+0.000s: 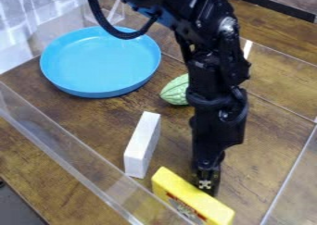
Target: Remove the yellow block from inside the blue tray and put it on the table
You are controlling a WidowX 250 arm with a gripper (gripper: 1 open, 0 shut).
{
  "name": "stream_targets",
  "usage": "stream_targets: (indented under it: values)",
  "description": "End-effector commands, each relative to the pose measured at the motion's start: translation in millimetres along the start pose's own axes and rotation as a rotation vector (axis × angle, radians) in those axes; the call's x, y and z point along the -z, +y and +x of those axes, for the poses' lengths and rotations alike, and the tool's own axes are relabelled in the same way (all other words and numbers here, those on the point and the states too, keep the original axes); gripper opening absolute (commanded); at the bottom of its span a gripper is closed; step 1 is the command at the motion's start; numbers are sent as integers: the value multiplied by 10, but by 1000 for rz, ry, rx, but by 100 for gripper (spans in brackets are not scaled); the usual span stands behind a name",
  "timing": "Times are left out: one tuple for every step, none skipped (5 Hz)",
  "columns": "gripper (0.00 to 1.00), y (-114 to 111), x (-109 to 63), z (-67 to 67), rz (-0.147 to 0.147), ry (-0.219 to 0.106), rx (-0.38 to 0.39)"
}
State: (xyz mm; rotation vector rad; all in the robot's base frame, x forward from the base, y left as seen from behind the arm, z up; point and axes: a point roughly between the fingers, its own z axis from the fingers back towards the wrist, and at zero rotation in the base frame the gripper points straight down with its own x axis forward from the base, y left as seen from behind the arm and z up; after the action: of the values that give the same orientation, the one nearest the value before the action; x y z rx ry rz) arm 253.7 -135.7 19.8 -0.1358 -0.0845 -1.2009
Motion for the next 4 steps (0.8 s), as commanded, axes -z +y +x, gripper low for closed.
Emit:
stream_targets:
  values:
    - [100,-1,-34,202,15,-27,10]
    - [100,-42,3,308,4,-25,29]
    - [100,-48,22,325,-22,-17,125]
    - [100,-47,31,343,-37,-15,183]
